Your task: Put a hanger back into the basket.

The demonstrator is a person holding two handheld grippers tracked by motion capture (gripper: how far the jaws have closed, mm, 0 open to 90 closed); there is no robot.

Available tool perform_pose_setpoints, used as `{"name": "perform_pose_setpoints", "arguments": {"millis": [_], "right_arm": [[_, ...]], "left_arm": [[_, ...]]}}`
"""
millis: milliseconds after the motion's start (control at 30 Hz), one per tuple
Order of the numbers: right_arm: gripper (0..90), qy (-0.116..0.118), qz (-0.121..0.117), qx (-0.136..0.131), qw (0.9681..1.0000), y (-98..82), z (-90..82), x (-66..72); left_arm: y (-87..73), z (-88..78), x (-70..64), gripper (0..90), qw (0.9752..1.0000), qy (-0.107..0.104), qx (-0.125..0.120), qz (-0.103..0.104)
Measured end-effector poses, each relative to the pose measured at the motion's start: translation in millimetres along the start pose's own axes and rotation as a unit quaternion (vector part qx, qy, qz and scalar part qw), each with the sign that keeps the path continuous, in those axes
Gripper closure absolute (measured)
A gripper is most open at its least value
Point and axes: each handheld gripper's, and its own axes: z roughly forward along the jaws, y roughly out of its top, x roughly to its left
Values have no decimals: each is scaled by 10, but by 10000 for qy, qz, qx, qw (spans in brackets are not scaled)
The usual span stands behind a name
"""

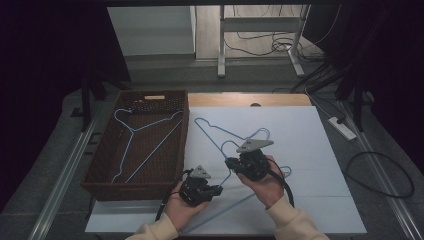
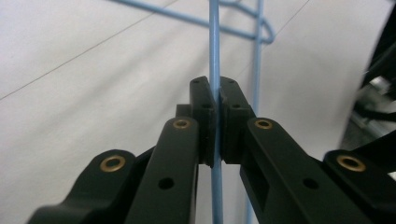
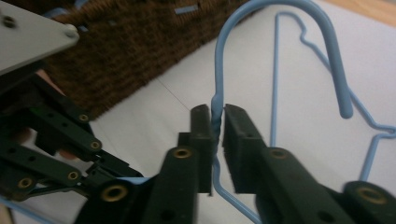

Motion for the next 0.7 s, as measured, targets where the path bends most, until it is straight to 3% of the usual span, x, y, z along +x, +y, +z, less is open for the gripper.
{"name": "perform_pose_setpoints", "arguments": {"millis": [33, 133, 200, 267, 300, 533, 700], "right_arm": [[786, 0, 0, 0, 10000, 0, 0, 0], [665, 99, 62, -324, 9994, -65, -121, -22], [574, 70, 96, -558, 9984, -151, -235, -50], [543, 65, 133, -653, 9978, -191, -281, -66], [489, -6, 167, -838, 9963, -285, -389, -111], [368, -112, 201, -1213, 9923, -533, -621, -248], [329, -128, 637, -1550, 9858, -739, -815, -433]], "left_arm": [[1, -9, -17, 861, 10000, 1, -38, 13], [5, -62, -57, 862, 9998, -50, -176, 28], [11, -108, -74, 862, 9996, -87, -267, 23], [14, -131, -85, 862, 9995, -105, -311, 22], [17, -148, -95, 862, 9994, -128, -332, 17], [78, -294, -171, 862, 9984, -301, -468, 51], [176, -426, -172, 862, 9975, -475, -520, 3]]}}
